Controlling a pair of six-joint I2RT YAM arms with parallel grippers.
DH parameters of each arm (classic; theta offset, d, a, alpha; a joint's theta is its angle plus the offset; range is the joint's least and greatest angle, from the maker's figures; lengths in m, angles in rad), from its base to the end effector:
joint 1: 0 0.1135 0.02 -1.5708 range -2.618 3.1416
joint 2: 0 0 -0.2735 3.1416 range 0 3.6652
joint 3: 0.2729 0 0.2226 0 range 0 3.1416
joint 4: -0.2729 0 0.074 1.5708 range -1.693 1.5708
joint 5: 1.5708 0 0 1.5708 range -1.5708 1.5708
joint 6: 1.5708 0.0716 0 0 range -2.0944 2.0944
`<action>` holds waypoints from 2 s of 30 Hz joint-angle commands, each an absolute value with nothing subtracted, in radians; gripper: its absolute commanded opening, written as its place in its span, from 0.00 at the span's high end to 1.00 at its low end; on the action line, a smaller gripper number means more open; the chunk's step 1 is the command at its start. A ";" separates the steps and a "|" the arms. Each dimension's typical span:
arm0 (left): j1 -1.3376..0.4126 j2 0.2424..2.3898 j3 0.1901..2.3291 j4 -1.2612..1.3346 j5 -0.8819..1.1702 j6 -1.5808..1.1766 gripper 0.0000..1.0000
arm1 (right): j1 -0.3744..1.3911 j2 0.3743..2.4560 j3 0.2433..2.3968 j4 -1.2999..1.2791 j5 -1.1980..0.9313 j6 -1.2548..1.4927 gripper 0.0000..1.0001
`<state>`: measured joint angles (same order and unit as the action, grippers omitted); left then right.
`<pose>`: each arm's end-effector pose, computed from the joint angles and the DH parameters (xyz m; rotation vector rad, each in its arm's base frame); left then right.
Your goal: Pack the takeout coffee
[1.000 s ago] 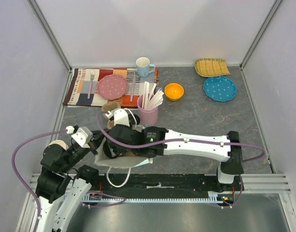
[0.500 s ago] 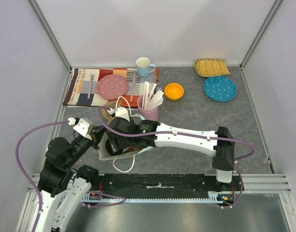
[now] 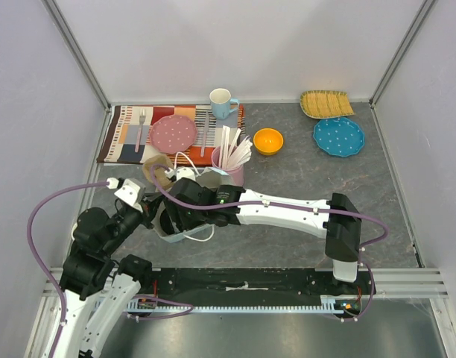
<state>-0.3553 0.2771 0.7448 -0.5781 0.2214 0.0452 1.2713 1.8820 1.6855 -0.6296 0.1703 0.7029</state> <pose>0.0547 -0.0371 0.3227 0.5002 1.6203 -0.4186 0.1366 0.4012 0.2846 -0.6225 2.4293 0.6989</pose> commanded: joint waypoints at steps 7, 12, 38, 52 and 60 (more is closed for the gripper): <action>-0.360 0.290 0.742 -0.581 0.288 -0.028 0.98 | 1.241 1.893 1.603 -0.535 0.087 0.729 0.59; -0.360 0.295 0.749 -0.581 0.284 -0.025 0.98 | 1.238 1.850 1.572 -0.540 0.089 0.735 0.83; -0.360 0.319 0.779 -0.586 0.258 -0.014 0.98 | 1.158 1.488 1.370 -0.427 -0.060 0.870 1.00; -0.360 0.423 0.822 -0.572 0.267 -0.031 0.71 | 1.100 1.355 1.249 -0.334 -0.094 1.025 1.00; -0.360 0.479 0.929 -0.589 0.275 -0.037 0.39 | 1.072 1.339 1.239 -0.362 -0.029 1.081 1.00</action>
